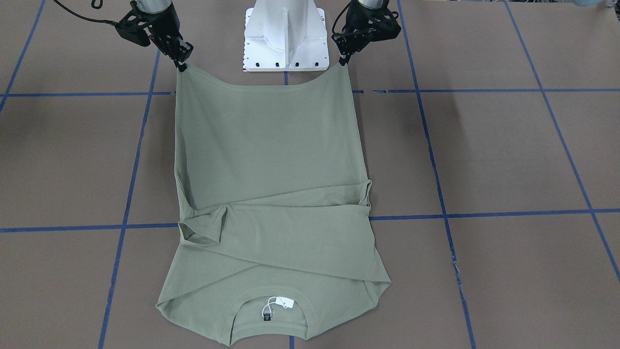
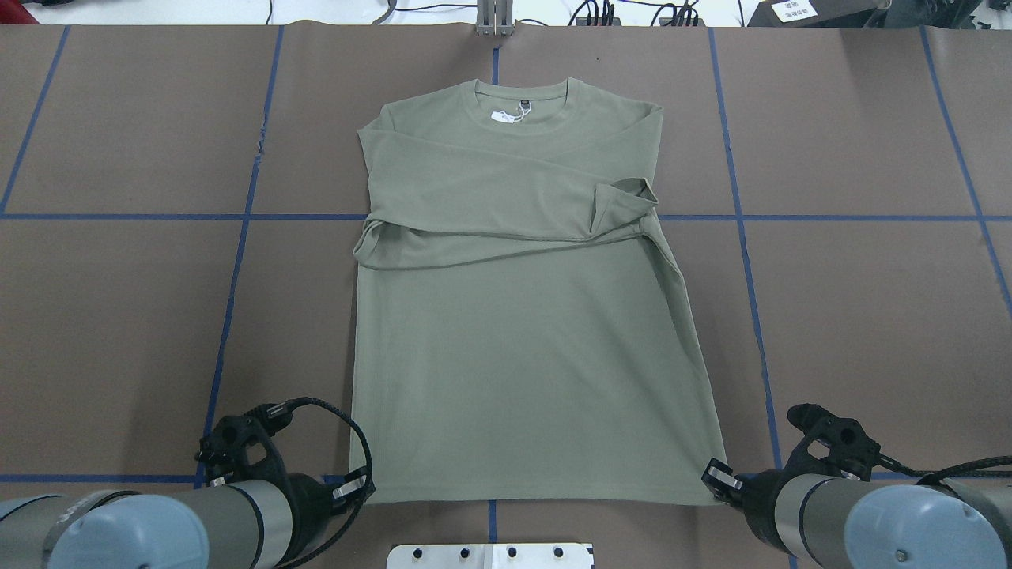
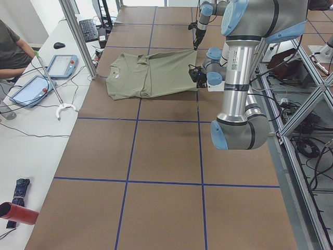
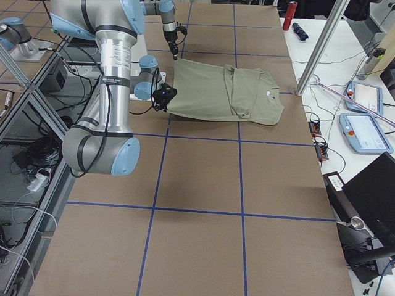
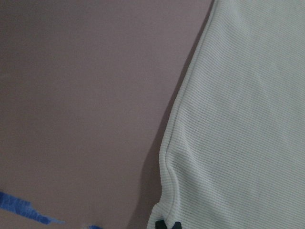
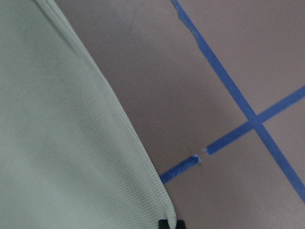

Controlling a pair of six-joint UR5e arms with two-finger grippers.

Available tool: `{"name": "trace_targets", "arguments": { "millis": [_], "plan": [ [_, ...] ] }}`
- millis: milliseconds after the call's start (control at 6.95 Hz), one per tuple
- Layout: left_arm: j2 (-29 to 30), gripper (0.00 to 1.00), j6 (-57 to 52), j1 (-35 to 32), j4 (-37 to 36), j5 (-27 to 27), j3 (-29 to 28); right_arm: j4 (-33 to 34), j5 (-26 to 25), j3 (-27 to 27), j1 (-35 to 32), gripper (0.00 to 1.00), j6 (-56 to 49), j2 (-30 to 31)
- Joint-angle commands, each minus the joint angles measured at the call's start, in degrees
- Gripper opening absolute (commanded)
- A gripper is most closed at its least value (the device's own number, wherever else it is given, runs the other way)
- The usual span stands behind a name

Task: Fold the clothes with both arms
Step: 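Lift the hem with both grippers and fold it toward the collar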

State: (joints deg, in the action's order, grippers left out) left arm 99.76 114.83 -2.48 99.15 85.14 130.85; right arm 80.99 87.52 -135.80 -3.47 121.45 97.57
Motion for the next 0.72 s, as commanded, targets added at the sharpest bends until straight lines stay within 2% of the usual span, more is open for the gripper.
{"name": "trace_targets", "arguments": {
  "millis": [0, 144, 288, 432, 576],
  "plan": [
    [0.34, 0.0, 2.86, 2.31, -3.17, 0.03, 6.95, 6.51, 4.49, -9.35, -0.21, 0.0, 1.86, 0.08],
    [0.96, 0.0, 1.55, -0.82, -3.17, 0.2, 8.62, 7.76, 4.5, -10.61, -6.4, 0.0, 1.69, -1.31],
    [5.84, 0.0, -5.6, -7.56, -3.17, 1.16, 7.59, 8.73, 4.5, -7.66, -12.9, 0.0, -0.66, -4.46],
    [9.45, 0.0, -13.5, -15.19, -3.17, 1.87, 4.02, 9.09, 4.41, -1.37, -17.75, 0.0, -9.47, -10.93],
    [11.58, 0.0, -19.58, -22.06, -2.39, 4.92, -2.63, 9.88, 4.76, 5.74, -23.63, 0.0, -16.87, -17.87]
  ]
}}
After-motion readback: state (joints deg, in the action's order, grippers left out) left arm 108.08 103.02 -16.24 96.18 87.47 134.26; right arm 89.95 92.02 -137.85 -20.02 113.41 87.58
